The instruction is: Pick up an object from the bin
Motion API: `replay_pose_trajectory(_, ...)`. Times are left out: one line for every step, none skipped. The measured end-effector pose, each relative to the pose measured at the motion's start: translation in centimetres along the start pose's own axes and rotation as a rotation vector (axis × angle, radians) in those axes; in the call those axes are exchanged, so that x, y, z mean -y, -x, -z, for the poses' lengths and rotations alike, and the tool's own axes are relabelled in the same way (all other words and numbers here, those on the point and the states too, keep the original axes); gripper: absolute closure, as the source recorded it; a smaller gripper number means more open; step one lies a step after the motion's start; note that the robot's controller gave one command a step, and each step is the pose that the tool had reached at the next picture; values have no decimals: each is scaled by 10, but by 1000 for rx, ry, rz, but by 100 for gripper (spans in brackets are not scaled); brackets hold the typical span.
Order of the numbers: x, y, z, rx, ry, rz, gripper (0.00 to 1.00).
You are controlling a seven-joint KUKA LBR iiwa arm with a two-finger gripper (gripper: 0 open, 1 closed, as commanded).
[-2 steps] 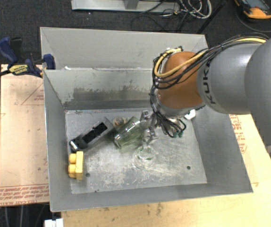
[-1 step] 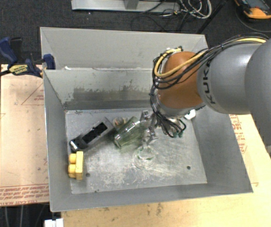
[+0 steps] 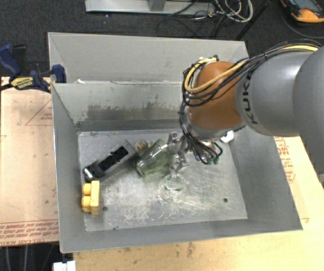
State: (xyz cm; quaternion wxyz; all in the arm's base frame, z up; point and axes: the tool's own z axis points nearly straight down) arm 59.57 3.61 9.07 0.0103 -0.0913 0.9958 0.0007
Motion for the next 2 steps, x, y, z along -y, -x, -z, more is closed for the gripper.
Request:
replay_pose_trajectory(0, 0, 0, 0, 0, 0, 100)
replay_pose_trajectory(0, 0, 0, 0, 0, 0, 100)
